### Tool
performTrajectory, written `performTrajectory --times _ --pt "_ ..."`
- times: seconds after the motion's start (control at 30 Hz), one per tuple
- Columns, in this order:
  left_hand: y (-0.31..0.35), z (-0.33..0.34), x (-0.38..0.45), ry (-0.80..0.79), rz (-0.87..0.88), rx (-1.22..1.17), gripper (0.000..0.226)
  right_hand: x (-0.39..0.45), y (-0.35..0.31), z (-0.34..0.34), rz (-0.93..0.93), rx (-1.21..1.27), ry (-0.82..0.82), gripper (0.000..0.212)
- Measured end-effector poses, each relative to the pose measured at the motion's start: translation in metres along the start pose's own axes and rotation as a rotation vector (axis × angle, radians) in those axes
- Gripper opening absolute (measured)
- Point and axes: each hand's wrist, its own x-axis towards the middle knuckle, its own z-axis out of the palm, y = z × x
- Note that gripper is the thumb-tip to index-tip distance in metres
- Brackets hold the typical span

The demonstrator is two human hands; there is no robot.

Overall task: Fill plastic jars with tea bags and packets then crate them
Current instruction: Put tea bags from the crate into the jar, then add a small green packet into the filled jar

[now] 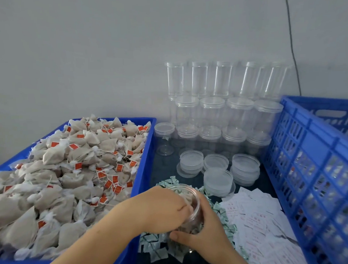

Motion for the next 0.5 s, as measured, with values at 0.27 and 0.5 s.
performTrajectory --times 0.27,0.5 --pt "0.001 0.007 0.024 0.532 0.046 -0.305 0.019 -0.012 0.003 -0.034 -0.048 -0.078 0.090 0.098" --pt "-0.034 0.036 0.057 0.036 -0.256 0.034 0.042 -0.029 0.011 -0.052 -0.068 -0.131 0.146 0.094"
